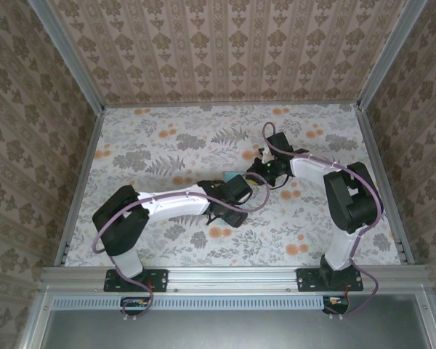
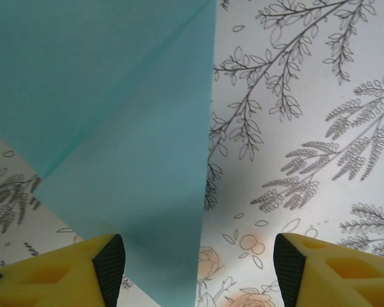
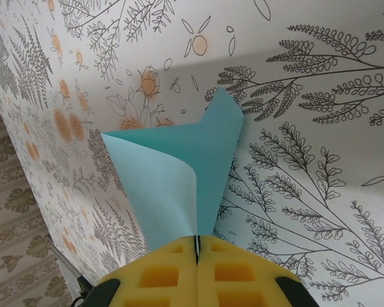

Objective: Fold a paper plane with a square sheet of paper (fold left side to right side)
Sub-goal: Fold the wing for the fifth time at the center of the table.

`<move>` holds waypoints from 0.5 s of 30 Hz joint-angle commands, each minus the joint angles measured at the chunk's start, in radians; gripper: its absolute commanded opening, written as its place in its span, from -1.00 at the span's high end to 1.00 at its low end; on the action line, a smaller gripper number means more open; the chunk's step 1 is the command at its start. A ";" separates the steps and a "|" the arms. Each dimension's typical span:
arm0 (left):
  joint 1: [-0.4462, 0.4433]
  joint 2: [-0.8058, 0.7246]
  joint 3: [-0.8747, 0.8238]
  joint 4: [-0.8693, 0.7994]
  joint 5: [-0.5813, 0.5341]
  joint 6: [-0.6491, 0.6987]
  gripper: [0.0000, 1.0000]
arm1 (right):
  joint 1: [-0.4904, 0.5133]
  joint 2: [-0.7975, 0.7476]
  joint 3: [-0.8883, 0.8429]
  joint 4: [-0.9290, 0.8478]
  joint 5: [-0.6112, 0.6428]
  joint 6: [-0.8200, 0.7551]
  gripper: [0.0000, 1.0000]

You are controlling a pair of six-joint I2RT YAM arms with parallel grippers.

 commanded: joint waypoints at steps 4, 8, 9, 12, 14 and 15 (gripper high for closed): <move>-0.023 0.063 0.065 -0.091 -0.109 -0.009 -0.28 | 0.009 0.024 0.024 -0.025 0.007 0.015 1.00; -0.025 0.092 0.084 -0.100 -0.113 -0.006 -0.08 | 0.009 0.026 0.024 -0.031 0.009 0.014 1.00; -0.027 0.097 0.087 -0.099 -0.112 -0.006 -0.02 | 0.009 0.028 0.025 -0.034 0.010 0.012 1.00; -0.028 0.103 0.087 -0.098 -0.108 -0.007 0.18 | 0.010 0.033 0.028 -0.037 0.012 0.011 1.00; -0.028 0.105 0.086 -0.096 -0.106 -0.007 0.29 | 0.010 0.036 0.029 -0.039 0.014 0.009 1.00; -0.027 0.106 0.085 -0.095 -0.106 -0.008 0.32 | 0.010 0.037 0.029 -0.041 0.013 0.009 1.00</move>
